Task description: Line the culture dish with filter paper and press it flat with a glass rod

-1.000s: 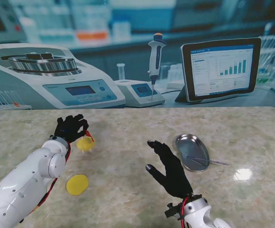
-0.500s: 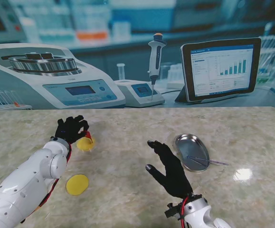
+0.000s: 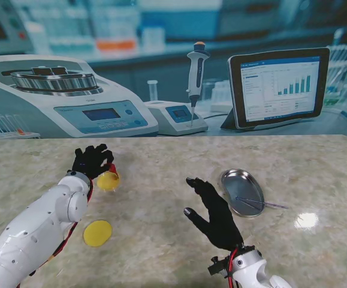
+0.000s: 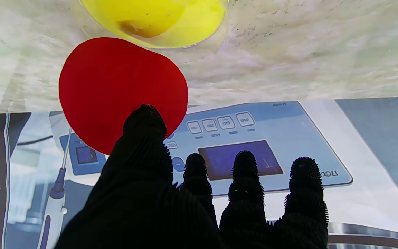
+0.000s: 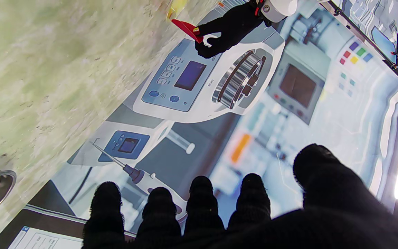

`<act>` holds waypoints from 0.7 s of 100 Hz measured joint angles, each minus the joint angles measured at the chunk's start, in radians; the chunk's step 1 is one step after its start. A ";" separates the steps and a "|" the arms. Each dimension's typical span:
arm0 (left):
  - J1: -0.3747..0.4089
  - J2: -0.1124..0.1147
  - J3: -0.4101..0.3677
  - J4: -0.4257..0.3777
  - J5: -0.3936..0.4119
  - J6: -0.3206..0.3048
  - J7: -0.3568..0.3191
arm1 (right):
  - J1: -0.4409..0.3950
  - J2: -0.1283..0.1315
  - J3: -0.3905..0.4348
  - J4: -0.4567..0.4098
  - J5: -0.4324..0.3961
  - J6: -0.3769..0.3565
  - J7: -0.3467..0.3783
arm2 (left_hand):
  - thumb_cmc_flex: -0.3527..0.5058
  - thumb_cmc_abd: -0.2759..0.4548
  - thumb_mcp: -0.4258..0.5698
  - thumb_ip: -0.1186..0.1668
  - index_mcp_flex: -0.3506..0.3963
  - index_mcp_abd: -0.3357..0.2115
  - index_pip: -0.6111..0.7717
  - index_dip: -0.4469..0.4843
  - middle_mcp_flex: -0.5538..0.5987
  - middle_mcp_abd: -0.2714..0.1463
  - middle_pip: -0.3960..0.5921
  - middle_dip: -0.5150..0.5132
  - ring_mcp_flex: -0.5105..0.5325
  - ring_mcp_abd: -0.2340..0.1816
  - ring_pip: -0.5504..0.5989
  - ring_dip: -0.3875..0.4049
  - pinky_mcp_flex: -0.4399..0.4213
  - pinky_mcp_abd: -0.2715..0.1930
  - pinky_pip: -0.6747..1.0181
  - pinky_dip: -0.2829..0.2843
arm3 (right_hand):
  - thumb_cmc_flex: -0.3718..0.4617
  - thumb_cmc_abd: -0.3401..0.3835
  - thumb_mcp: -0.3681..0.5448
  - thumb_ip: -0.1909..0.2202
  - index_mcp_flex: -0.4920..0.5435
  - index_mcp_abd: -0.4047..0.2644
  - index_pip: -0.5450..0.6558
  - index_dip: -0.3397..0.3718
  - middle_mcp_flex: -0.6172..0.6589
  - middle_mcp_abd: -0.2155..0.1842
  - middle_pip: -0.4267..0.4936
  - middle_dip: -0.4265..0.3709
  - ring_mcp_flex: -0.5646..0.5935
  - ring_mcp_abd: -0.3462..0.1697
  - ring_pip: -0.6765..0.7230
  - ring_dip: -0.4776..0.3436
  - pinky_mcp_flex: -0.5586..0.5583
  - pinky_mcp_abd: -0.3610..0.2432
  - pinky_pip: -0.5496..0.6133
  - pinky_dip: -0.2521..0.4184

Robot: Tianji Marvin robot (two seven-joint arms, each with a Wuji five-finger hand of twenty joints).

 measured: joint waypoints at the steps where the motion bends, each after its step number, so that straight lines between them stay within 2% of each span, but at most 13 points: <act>1: -0.001 0.000 0.002 0.001 0.000 0.000 0.001 | 0.000 0.000 0.000 0.000 0.000 0.000 0.000 | 0.000 0.000 0.000 0.000 0.000 0.000 0.000 0.000 0.000 0.000 0.000 0.000 0.000 0.000 0.000 0.000 0.000 0.000 0.000 0.000 | 0.000 0.000 0.000 0.000 0.000 0.000 0.000 0.000 0.000 0.000 0.000 0.000 0.000 0.000 0.000 0.000 0.000 0.000 0.000 0.000; 30: -0.031 -0.004 0.037 0.047 -0.016 0.011 0.015 | -0.001 0.000 0.001 0.000 0.000 0.002 0.001 | 0.000 0.006 -0.001 0.000 0.000 0.000 0.000 -0.017 0.000 0.000 -0.002 0.001 0.000 0.000 0.000 0.001 0.000 0.000 0.000 0.000 | 0.000 0.000 0.000 0.000 0.000 0.000 0.000 0.000 0.000 0.000 0.000 0.000 0.000 0.000 0.000 0.000 0.000 0.000 0.000 0.000; 39: -0.037 -0.005 0.043 0.060 -0.022 0.013 0.016 | -0.001 0.000 0.001 0.000 0.000 0.002 0.001 | 0.000 0.007 -0.001 0.008 0.000 0.000 0.001 -0.022 0.000 0.000 -0.003 0.002 0.000 0.000 0.000 0.001 0.000 0.000 0.000 0.000 | 0.000 0.000 0.000 0.000 0.000 0.000 0.000 0.000 0.000 0.000 0.000 0.000 0.000 0.000 0.000 0.000 0.000 0.000 0.000 0.000; 50: -0.039 -0.006 0.043 0.064 -0.023 0.016 0.015 | -0.001 0.000 0.001 0.000 0.001 0.002 0.001 | 0.000 0.007 -0.001 0.008 0.000 0.000 -0.014 -0.062 0.000 0.000 -0.011 0.002 0.000 0.000 -0.001 0.001 0.000 0.000 0.000 0.000 | 0.000 0.000 0.000 0.000 0.000 0.000 0.000 0.000 0.000 0.000 0.000 0.000 0.000 0.000 0.000 0.000 0.000 0.000 0.000 0.000; 70: -0.036 -0.004 0.039 0.062 -0.011 0.017 -0.001 | 0.000 0.000 0.001 0.000 0.001 0.002 0.001 | 0.010 0.007 -0.001 0.009 0.000 0.000 -0.101 -0.188 -0.001 0.000 -0.039 0.002 0.000 0.000 -0.025 0.001 -0.002 -0.001 -0.001 0.000 | 0.000 0.000 0.000 0.000 0.000 0.000 0.000 0.000 0.000 0.000 0.000 0.000 0.000 0.000 0.000 0.000 0.000 0.000 0.000 0.000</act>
